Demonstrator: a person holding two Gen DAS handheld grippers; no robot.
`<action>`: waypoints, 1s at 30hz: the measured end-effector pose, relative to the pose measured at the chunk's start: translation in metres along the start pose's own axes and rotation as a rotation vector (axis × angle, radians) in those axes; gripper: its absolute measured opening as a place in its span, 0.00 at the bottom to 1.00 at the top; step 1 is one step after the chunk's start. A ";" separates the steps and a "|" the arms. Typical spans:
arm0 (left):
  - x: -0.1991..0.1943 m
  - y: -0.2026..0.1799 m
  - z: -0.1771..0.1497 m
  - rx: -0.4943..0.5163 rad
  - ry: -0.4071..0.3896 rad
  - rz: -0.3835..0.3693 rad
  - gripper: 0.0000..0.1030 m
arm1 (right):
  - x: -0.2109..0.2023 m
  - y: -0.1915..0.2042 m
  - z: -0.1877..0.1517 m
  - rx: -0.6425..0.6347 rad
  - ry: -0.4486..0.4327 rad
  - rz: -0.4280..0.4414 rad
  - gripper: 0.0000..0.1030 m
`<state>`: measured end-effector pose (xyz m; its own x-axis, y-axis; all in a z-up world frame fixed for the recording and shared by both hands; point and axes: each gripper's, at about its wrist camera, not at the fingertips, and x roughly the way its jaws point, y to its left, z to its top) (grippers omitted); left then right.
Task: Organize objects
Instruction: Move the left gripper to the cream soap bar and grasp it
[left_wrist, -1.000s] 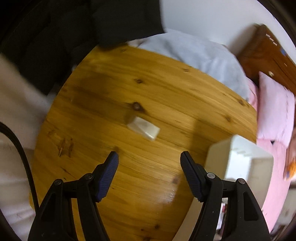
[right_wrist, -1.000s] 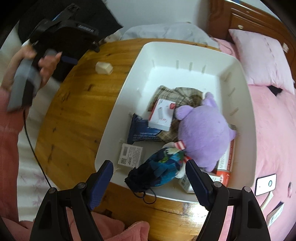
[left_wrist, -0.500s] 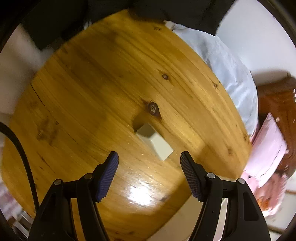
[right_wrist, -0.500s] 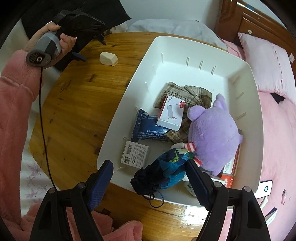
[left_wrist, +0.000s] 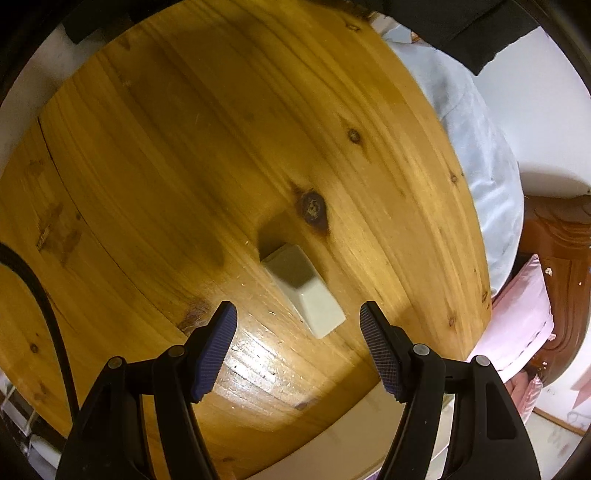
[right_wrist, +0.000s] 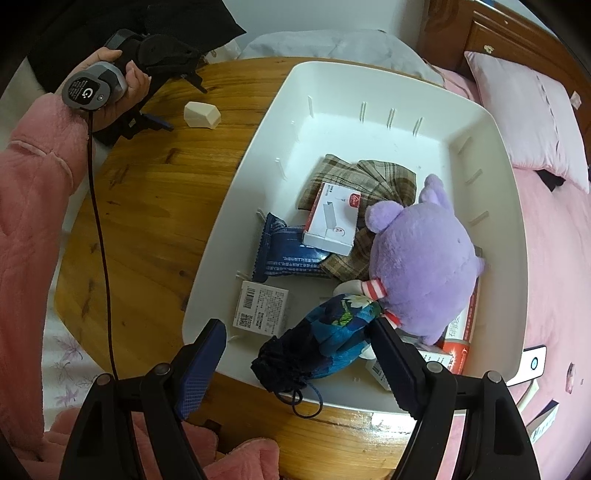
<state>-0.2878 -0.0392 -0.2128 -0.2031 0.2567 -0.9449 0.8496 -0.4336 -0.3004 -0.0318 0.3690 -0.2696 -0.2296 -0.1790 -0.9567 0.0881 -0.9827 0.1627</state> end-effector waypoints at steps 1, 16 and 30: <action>0.002 0.000 0.000 0.001 0.001 0.005 0.70 | 0.001 -0.001 0.000 0.005 0.002 -0.001 0.79; 0.013 -0.009 -0.002 0.039 -0.009 0.022 0.51 | 0.004 -0.015 -0.003 0.058 0.018 0.010 0.79; 0.020 -0.006 0.005 -0.017 0.017 -0.067 0.33 | 0.010 -0.022 -0.006 0.077 0.032 0.030 0.79</action>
<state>-0.2988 -0.0356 -0.2307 -0.2517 0.2998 -0.9202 0.8427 -0.3998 -0.3607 -0.0300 0.3893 -0.2843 -0.1967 -0.2079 -0.9582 0.0192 -0.9779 0.2083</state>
